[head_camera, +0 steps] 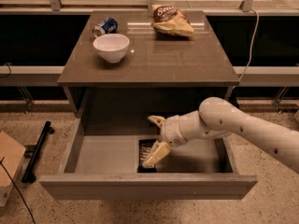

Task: Pick rxbar chocolate from top drawer and place on counter

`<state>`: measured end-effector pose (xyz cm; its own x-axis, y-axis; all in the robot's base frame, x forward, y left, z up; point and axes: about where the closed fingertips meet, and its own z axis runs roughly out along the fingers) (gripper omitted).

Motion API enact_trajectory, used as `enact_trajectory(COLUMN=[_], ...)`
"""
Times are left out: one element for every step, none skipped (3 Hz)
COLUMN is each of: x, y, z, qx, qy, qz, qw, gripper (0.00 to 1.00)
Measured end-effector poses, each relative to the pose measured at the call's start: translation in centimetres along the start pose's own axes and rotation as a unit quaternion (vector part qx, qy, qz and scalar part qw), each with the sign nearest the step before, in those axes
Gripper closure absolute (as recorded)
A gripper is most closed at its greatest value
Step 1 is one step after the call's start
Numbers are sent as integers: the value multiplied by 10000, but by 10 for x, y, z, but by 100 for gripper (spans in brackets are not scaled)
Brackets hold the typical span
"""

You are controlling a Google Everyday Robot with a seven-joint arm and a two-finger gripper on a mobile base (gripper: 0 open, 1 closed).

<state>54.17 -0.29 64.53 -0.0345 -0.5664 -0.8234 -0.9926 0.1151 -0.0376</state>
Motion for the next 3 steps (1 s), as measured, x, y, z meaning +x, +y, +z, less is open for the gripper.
enact_trajectory(x=[2, 11, 20], y=[8, 17, 23], z=[20, 35, 45], qx=[-212, -302, -317], qy=[-188, -285, -373], qz=[14, 89, 146], qw=[9996, 9991, 9987], gripper=[0, 0, 0])
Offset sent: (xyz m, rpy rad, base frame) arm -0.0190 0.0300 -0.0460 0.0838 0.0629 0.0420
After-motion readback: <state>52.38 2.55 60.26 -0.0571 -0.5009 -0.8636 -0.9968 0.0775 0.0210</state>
